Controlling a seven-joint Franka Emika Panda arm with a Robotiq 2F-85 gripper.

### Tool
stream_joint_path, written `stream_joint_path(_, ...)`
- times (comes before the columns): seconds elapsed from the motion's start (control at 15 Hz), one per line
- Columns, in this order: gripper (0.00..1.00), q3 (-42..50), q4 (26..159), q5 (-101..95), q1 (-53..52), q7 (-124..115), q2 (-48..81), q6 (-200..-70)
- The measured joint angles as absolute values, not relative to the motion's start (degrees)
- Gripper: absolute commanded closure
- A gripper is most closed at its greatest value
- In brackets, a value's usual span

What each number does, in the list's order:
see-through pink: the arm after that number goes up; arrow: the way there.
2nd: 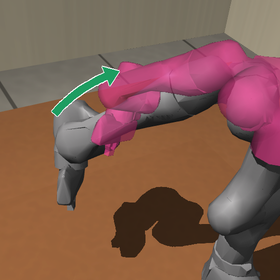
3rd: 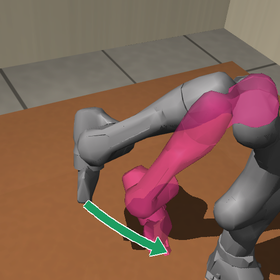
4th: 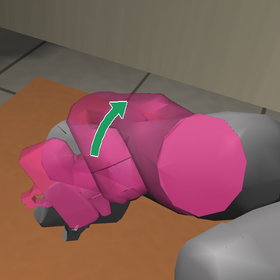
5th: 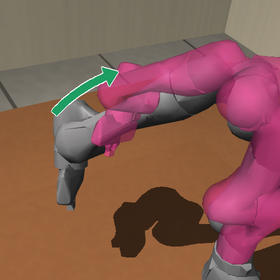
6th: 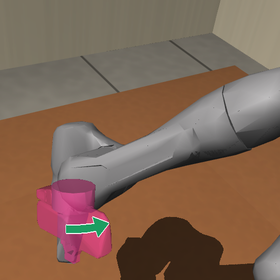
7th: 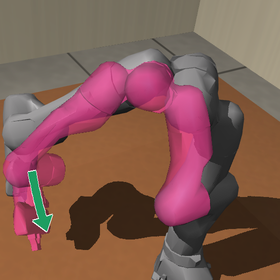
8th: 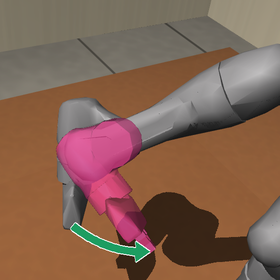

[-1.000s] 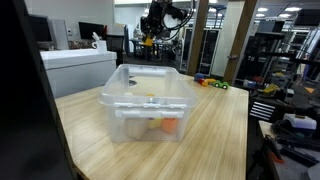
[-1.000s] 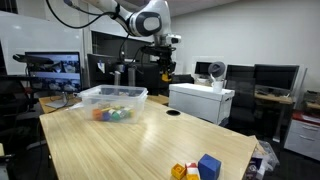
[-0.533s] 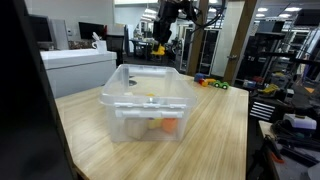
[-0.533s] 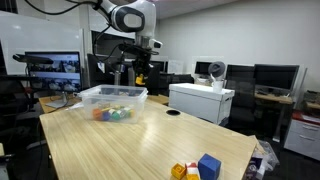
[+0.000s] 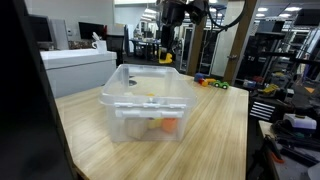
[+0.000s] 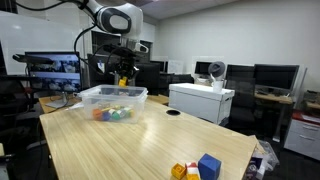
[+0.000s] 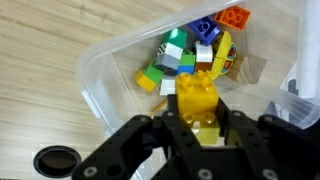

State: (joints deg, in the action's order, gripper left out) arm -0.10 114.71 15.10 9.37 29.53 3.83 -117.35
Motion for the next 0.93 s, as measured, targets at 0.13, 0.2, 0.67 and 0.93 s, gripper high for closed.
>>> stream_joint_path(0.13, 0.37, 0.14, 115.85, 15.1, 7.97, 29.88, 3.43, -117.37)
stream_joint_path(0.2, 0.3, 0.2, 116.05, 15.09, 7.81, 29.89, 3.38, -117.38)
stream_joint_path(0.67, 0.0, 1.38, 116.18, 15.09, 7.26, 29.9, 2.94, -117.54)
stream_joint_path(0.93, 0.0, 2.35, 115.55, 15.14, 7.27, 29.77, 2.64, -118.58)
